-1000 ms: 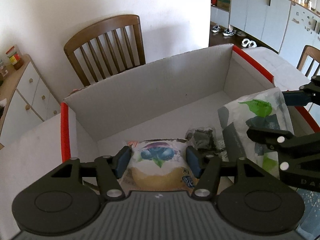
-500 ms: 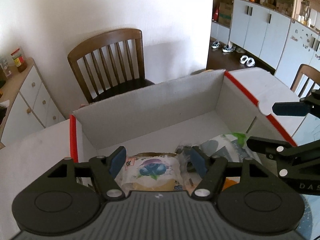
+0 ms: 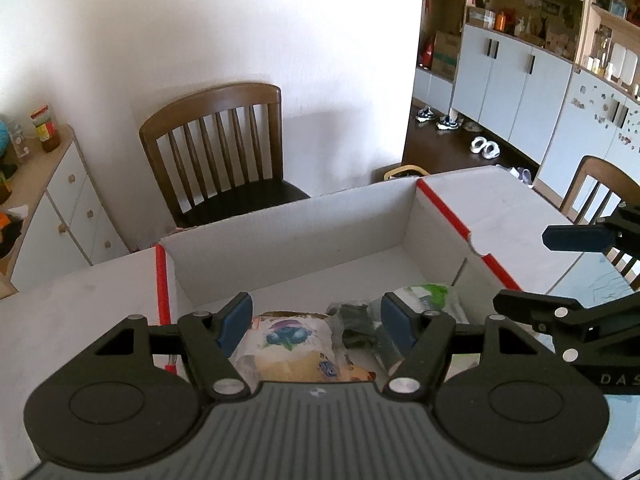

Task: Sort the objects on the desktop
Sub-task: 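Lower both bags into the box and open both tools, then lift both tools out of the box and move back toward the table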

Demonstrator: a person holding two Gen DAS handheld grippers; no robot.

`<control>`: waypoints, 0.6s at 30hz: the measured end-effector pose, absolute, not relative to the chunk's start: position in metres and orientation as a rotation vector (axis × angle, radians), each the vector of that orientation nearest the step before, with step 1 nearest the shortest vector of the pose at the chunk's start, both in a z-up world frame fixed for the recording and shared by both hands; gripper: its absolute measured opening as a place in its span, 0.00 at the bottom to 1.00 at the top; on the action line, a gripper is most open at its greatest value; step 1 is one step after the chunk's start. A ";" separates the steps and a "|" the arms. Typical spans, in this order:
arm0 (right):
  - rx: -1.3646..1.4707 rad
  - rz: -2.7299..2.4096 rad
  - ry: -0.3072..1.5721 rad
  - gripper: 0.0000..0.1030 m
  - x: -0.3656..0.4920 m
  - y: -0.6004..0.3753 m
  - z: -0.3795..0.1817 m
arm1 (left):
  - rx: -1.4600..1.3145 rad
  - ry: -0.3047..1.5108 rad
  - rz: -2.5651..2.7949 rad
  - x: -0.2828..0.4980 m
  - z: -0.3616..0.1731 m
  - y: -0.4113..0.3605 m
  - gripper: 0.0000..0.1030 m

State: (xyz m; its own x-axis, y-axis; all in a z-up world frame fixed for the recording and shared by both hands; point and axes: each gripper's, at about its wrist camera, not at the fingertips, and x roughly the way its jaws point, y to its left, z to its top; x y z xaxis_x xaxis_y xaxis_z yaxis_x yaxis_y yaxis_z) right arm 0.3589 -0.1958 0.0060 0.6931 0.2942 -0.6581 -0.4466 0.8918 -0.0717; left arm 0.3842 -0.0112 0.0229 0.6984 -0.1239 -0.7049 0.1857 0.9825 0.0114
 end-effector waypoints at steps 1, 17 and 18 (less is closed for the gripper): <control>-0.232 0.416 0.687 0.68 0.356 -0.197 0.008 | 0.083 0.777 -0.174 0.381 0.026 -0.011 0.68; -0.173 0.426 0.650 0.75 0.310 -0.213 0.049 | 0.039 0.734 -0.185 0.330 0.068 -0.012 0.77; -0.168 0.425 0.650 0.75 0.307 -0.214 0.051 | 0.038 0.727 -0.191 0.326 0.070 -0.013 0.79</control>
